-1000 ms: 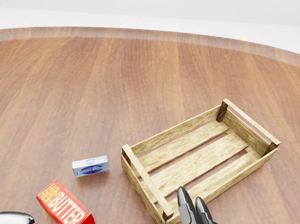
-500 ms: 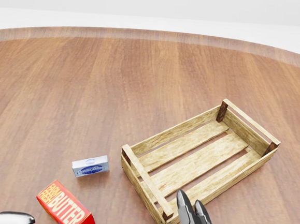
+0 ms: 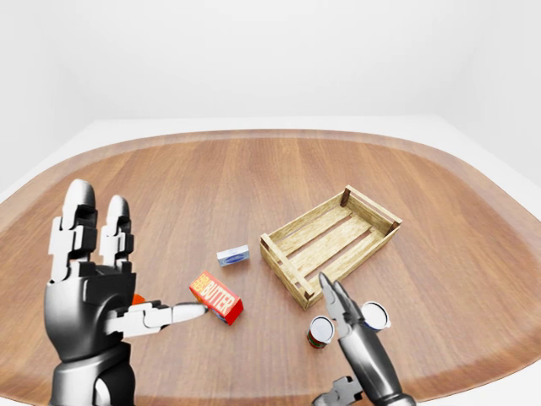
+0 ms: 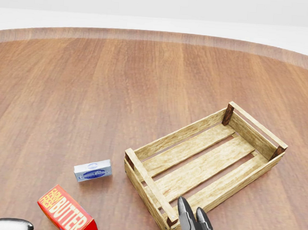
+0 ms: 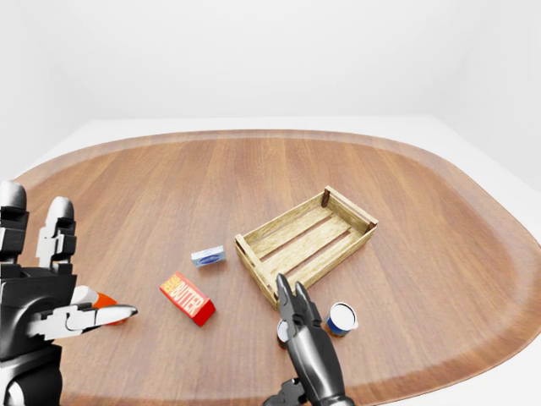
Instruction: Pick up the tomato sauce, and put it in the wooden tray.
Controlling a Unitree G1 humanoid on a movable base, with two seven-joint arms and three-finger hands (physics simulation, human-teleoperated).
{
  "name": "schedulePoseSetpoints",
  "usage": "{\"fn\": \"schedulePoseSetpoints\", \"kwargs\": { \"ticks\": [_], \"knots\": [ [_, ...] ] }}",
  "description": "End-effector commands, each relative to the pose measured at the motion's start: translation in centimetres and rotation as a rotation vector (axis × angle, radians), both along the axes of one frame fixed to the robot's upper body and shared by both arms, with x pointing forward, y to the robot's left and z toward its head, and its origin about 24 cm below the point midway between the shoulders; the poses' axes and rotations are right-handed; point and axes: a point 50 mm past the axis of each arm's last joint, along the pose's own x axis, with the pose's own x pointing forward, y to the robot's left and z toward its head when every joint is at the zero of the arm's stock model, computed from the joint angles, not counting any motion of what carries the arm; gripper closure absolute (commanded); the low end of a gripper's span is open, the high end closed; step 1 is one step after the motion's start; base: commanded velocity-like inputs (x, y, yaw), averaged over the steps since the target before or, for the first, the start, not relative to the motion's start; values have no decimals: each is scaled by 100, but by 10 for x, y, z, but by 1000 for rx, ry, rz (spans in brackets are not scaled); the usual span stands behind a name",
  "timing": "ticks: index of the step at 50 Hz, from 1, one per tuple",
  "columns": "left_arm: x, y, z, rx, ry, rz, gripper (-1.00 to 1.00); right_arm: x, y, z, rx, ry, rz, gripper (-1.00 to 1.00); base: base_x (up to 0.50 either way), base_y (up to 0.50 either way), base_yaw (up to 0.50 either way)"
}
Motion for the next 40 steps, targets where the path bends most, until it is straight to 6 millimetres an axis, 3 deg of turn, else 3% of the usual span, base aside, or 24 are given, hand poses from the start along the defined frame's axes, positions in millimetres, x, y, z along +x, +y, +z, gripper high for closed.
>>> {"fn": "schedulePoseSetpoints", "kwargs": {
  "ticks": [1,40],
  "knots": [
    [-1,0,1,1,-6,2,-99,0,-3,-5,-7,19,-15,-100,0,0,0],
    [-4,1,3,3,-16,1,-99,6,-2,-25,-27,83,-23,-100,0,0,0]
  ]
}}
